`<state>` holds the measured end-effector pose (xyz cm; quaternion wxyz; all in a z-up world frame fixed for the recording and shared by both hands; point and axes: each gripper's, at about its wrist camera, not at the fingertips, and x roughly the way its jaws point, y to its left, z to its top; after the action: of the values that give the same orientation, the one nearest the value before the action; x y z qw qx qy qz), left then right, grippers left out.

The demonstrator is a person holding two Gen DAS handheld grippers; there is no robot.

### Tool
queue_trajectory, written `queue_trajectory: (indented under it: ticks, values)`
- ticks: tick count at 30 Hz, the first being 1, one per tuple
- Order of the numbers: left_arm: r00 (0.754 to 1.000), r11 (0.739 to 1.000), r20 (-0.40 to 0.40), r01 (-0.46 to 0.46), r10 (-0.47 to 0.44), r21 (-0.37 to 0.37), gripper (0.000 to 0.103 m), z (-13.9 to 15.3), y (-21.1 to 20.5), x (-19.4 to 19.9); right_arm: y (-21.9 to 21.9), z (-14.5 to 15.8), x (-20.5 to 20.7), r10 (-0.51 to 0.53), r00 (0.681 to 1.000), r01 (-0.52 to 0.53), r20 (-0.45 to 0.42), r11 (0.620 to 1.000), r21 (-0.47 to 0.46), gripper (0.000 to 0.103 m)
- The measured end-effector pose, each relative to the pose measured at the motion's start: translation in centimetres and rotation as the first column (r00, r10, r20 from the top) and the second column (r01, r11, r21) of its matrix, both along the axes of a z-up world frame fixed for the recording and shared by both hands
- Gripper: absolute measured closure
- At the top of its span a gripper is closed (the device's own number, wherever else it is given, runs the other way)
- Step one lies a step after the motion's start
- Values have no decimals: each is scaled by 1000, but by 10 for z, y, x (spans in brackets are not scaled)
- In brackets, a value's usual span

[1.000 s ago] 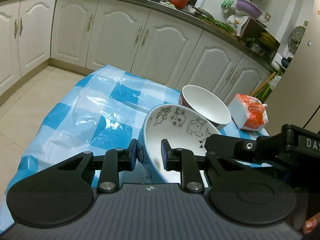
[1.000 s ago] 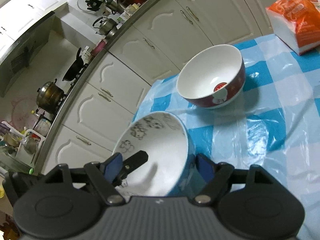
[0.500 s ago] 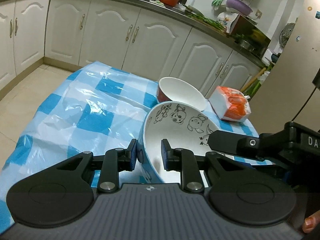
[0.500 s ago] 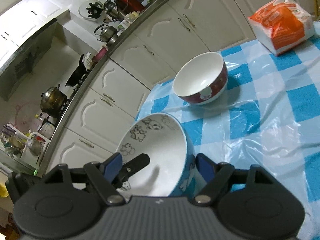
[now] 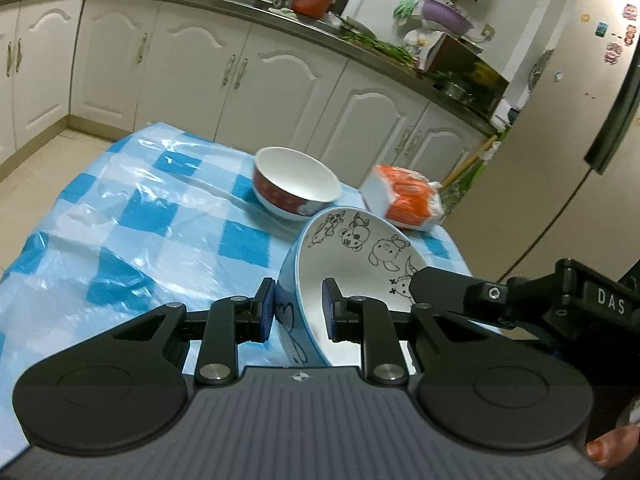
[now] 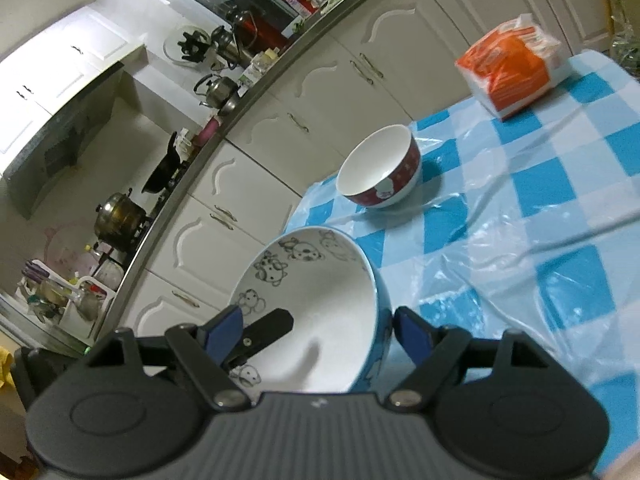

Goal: Organize plates and bowls
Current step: 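Lift and carry the blue bowl with both grippers toward the pink-flower bowl, then lower the blue bowl into the pink-flower bowl and open both grippers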

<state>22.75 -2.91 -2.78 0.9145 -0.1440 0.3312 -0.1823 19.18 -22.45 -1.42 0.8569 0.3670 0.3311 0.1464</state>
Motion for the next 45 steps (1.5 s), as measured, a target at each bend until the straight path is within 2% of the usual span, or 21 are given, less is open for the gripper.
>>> queue_trajectory:
  ticks: [13, 23, 34, 45]
  values:
    - [997, 994, -4, 79, -80, -70, 80, 3, -24, -43, -34, 18, -81, -62, 997, 60, 37, 998, 35, 20]
    - [985, 981, 11, 174, -174, -80, 80, 8, -56, -75, -67, 22, -142, -148, 987, 143, 70, 988, 61, 20]
    - [964, 963, -31, 261, -263, -63, 80, -10, -106, -98, -101, 11, -196, -254, 964, 248, 81, 966, 74, 19]
    - [956, 959, -81, 283, -282, -4, 80, -31, -138, -100, -119, -15, -212, -306, 951, 299, 48, 948, 109, 19]
